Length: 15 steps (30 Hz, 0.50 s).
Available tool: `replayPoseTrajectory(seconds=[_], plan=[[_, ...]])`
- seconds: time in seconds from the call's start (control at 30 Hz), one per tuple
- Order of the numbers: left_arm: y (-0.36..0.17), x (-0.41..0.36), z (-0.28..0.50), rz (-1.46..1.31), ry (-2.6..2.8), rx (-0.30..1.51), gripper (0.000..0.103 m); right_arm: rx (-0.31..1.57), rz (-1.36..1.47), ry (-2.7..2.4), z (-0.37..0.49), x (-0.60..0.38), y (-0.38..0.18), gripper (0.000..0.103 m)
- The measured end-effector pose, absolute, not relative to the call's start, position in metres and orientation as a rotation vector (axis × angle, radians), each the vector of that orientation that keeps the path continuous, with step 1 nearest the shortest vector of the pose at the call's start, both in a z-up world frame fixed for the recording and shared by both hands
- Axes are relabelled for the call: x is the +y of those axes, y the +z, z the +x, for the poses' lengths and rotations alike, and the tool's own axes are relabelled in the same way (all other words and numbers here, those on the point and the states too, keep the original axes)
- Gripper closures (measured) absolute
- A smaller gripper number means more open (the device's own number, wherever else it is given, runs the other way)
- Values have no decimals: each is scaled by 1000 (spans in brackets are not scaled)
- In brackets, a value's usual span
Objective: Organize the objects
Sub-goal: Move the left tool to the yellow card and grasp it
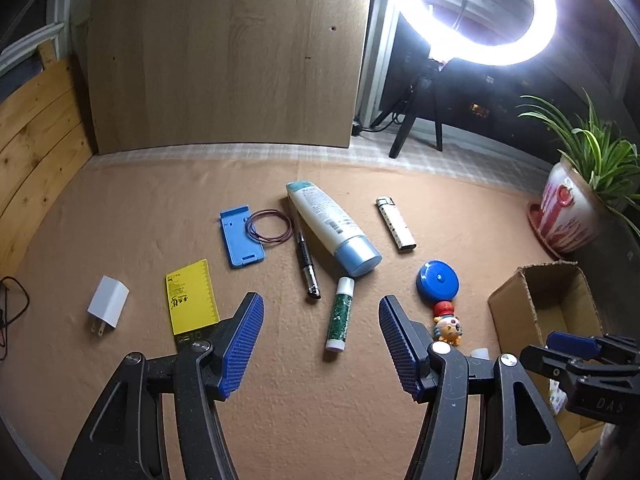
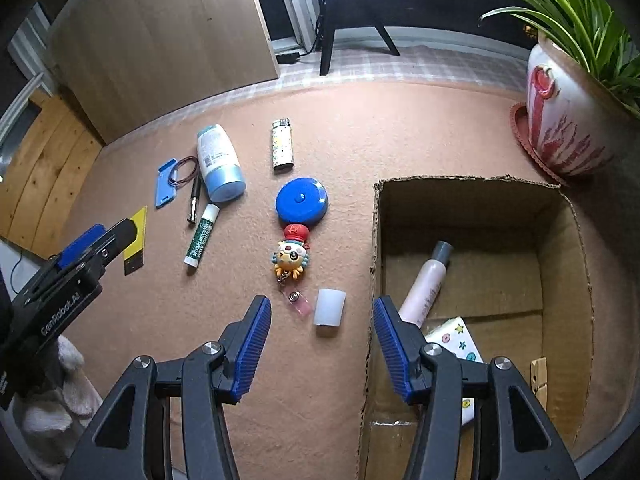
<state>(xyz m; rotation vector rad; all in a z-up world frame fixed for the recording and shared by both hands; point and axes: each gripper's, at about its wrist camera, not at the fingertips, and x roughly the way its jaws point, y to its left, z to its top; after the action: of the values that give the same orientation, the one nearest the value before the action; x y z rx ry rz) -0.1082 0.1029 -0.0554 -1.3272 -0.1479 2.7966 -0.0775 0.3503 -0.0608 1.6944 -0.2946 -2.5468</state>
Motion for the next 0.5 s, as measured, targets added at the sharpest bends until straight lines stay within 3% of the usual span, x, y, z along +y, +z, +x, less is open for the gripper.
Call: replayPoseTrajectory(seconds=[0.5], plan=[[-64,108,-102,-1418,2745,-91,39,-289,1511,-2496,-82,340,-39,53]])
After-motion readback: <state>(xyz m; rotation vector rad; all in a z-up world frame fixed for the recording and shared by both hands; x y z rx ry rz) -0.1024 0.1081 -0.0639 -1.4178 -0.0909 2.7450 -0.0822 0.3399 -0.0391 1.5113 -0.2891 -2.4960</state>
